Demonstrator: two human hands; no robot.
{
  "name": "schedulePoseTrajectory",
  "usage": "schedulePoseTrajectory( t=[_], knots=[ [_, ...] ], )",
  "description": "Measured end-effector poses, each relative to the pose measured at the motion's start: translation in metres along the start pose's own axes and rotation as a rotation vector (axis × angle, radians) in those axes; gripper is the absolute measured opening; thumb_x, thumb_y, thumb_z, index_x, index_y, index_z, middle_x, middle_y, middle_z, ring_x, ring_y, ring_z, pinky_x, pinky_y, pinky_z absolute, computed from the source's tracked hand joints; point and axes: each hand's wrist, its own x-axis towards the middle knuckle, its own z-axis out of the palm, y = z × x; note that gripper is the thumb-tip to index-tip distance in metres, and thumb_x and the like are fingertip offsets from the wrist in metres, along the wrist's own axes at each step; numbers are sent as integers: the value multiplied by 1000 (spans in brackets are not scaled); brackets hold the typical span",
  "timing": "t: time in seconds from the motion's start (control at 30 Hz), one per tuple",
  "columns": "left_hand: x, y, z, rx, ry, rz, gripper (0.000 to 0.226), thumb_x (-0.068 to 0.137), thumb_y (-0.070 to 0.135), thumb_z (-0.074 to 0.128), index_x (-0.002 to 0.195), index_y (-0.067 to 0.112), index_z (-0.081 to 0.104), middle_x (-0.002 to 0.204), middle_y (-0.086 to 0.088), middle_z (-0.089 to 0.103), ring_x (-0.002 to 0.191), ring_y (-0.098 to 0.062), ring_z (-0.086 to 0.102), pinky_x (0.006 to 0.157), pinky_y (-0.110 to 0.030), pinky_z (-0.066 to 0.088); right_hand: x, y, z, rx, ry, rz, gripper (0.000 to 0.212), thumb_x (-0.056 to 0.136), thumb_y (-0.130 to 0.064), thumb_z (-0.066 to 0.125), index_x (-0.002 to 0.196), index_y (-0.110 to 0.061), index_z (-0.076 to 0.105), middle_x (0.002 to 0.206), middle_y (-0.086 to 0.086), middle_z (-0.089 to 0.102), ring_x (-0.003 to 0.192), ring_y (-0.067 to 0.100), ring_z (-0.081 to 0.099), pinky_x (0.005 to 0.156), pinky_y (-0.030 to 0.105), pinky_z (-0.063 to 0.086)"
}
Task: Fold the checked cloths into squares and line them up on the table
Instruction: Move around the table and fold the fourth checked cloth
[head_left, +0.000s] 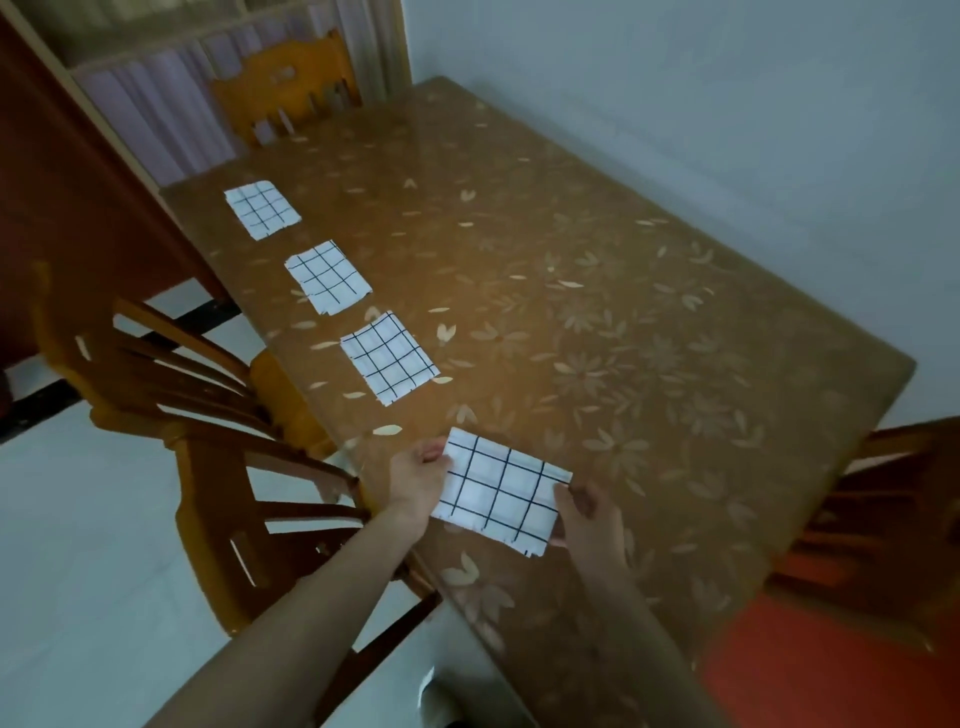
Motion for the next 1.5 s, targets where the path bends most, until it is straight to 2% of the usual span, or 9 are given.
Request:
schedulePoseTrajectory(
  t=[0.13, 0.3, 0.6, 0.67, 0.8, 1.0, 1.13, 1.37, 1.5],
  knots=[
    [-7, 10, -13, 50, 21, 65, 21, 92, -3, 65, 91, 18, 68, 89, 1, 69, 99, -24, 68, 87, -30, 54, -18, 1, 9, 108, -34, 40, 3, 96, -16, 70, 95, -18, 73, 87, -3, 78, 80, 11, 75, 64, 26, 61],
    [-17, 17, -32, 32, 23, 92, 20, 95, -3, 61, 108, 10, 69, 85, 5, 64, 77, -4, 59, 59, -10, 46, -41, -1, 10, 74, -82, -9, 4, 99, -21, 67, 99, -19, 70, 90, -5, 79, 85, 13, 77, 72, 44, 66],
    [39, 21, -62, 167, -260, 115, 29, 92, 1, 64, 105, 26, 72, 105, 2, 73, 103, -21, 67, 95, -45, 58, -54, -2, 60, -42, 201, -61, 19, 95, -47, 64, 93, -29, 69, 84, -5, 76, 84, 22, 73, 74, 50, 62],
    [54, 24, -67, 198, -331, 148, 31, 90, 3, 63, 101, 31, 73, 102, 6, 74, 100, -19, 68, 93, -45, 59, -56, 2, 78, -39, 280, -11, 25, 91, -54, 63, 87, -29, 66, 79, -2, 74, 84, 25, 70, 86, 53, 59],
    [81, 28, -68, 269, -450, 218, 33, 90, 3, 65, 96, 35, 70, 102, 12, 72, 98, -11, 67, 93, -40, 57, -61, -4, 109, 45, 460, 30, 20, 97, -25, 68, 79, -18, 63, 79, 13, 71, 73, 28, 66, 65, 39, 53],
    [116, 19, -50, 231, -483, 227, 34, 87, -4, 67, 97, 28, 71, 99, 6, 74, 95, -13, 68, 81, -29, 57, -38, 12, 128, 91, 564, 124, 12, 93, -27, 70, 84, -18, 67, 82, 6, 74, 83, 31, 70, 77, 47, 58],
    [136, 11, -32, 268, -473, 261, 28, 82, 9, 78, 96, 33, 72, 98, 12, 74, 94, -10, 68, 86, -35, 58, -18, 20, 132, 77, 575, 151, 11, 91, -21, 73, 84, -17, 66, 82, 4, 73, 80, 22, 69, 71, 34, 55],
    [150, -3, -8, 383, -485, 357, 40, 83, -15, 60, 103, 20, 69, 97, 9, 68, 93, -7, 64, 83, -21, 51, 5, 39, 137, -25, 608, 156, 10, 92, -25, 74, 95, -18, 67, 86, -5, 72, 81, 10, 68, 61, 12, 48],
    [151, -8, -8, 455, -496, 415, 40, 87, -13, 58, 110, 18, 70, 103, 6, 68, 102, -14, 64, 90, -26, 50, 7, 43, 140, -74, 619, 127, 13, 93, -28, 73, 100, -18, 68, 87, -7, 73, 82, 12, 70, 73, 27, 56]
  ],
)
